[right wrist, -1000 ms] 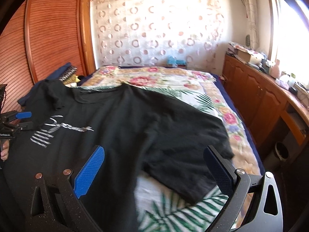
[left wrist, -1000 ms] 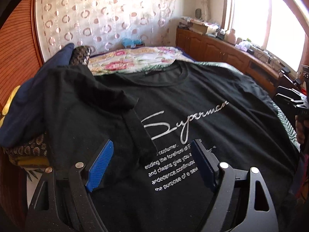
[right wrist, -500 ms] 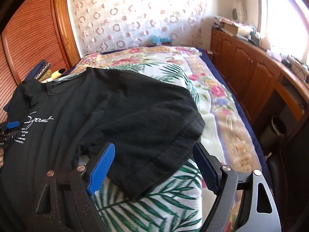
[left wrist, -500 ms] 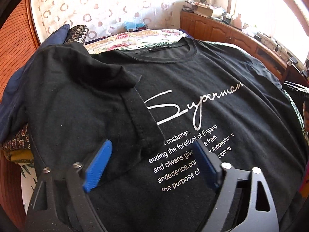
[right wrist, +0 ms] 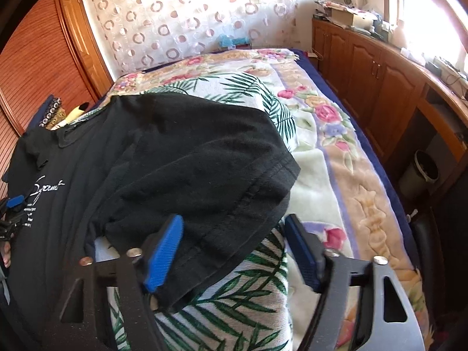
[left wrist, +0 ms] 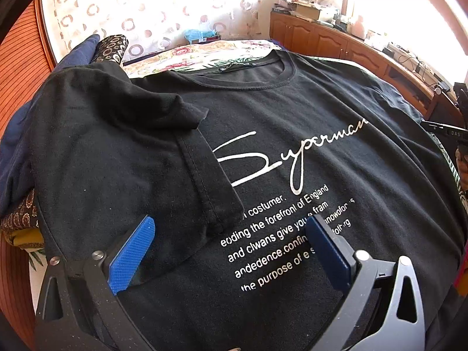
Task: Fold small clothes
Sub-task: 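Close the right gripper on the shirt's opposite side edge, then fold the gripped side over the shirt body toward the left gripper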
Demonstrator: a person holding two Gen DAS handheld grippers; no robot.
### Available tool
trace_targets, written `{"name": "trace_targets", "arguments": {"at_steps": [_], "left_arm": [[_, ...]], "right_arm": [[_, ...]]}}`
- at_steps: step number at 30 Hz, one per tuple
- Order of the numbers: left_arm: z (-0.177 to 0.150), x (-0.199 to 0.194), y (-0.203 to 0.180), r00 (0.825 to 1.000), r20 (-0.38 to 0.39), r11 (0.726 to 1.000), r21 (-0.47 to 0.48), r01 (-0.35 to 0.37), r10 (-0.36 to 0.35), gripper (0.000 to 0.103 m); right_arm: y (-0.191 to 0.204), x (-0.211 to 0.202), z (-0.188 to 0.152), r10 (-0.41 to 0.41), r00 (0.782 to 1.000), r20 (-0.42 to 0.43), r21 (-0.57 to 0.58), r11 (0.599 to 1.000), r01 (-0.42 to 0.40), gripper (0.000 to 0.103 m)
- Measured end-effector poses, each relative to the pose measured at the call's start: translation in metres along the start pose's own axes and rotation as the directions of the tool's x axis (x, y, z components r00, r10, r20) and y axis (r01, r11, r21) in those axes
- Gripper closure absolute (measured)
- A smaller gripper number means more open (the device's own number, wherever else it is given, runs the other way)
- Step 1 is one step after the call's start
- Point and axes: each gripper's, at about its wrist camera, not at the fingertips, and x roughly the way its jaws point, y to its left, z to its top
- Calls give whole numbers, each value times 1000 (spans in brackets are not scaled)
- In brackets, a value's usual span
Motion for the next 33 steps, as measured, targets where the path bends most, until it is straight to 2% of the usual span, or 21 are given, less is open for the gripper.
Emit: {"name": "trace_targets", "arguments": {"at_steps": [6, 7, 8, 10, 14, 18, 21, 26, 30, 33], "left_arm": [[-1, -1, 0, 1000, 0, 1000, 0, 0, 0, 0], [0, 0, 0, 1000, 0, 1000, 0, 0, 0, 0], [0, -1, 0, 1000, 0, 1000, -1, 0, 0, 0], [-1, -1, 1, 1000, 0, 1000, 0, 0, 0, 0], [-1, 0, 0, 1000, 0, 1000, -1, 0, 0, 0], [-1, -1, 0, 1000, 0, 1000, -1, 0, 0, 0], [-1, -1, 0, 1000, 0, 1000, -1, 1, -1, 0], [-1, -1, 1, 1000, 0, 1000, -1, 1, -1, 0], [-1, 0, 0, 1000, 0, 1000, -1, 1, -1, 0], [-1, 0, 0, 1000, 0, 1000, -1, 1, -1, 0]], "right_arm": [[2, -4, -1, -50, 998, 28, -12, 999, 51, 48], [3, -5, -2, -72, 997, 37, -23, 997, 73, 54], [6, -5, -1, -122, 991, 49, -41, 991, 124, 73], [9, -8, -2, -163, 984, 72, -68, 983, 168, 93], [10, -15, -6, -151, 983, 105, -85, 983, 160, 100], [16, -36, -4, -102, 978, 183, -91, 989, 120, 100], [27, -54, -3, -39, 972, 231, -113, 991, 67, 100], [66, -75, 4, 65, 956, 286, -203, 979, -6, 100], [105, -80, 8, 161, 943, 290, -287, 955, -74, 100], [132, -70, 6, 248, 940, 232, -330, 930, -164, 100]]}}
